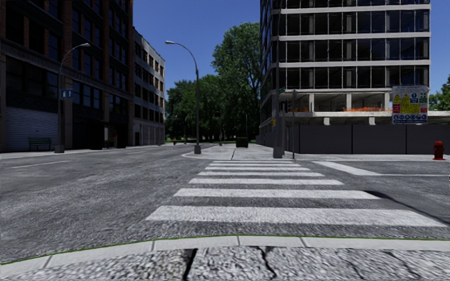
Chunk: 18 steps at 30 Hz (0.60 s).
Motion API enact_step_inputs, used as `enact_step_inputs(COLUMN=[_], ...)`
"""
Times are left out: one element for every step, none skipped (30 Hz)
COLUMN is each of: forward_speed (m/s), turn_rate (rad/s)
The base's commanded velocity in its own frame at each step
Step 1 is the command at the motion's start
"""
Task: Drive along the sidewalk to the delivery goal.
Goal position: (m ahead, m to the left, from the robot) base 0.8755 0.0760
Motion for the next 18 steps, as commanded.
enact_step_inputs(forward_speed=[1.56, 1.56, 1.56, 1.56, 1.56, 1.54, 1.50, 1.39, 1.39, 1.28, 1.13, 1.04, 1.04, 0.95, 0.86, 0.74, 0.74, 0.00], turn_rate=[-0.34, -0.36, -0.36, -0.36, -0.32, -0.06, 0.00, 0.00, 0.00, 0.00, 0.00, 0.00, 0.00, 0.00, 0.00, 0.00, 0.00, 0.00])
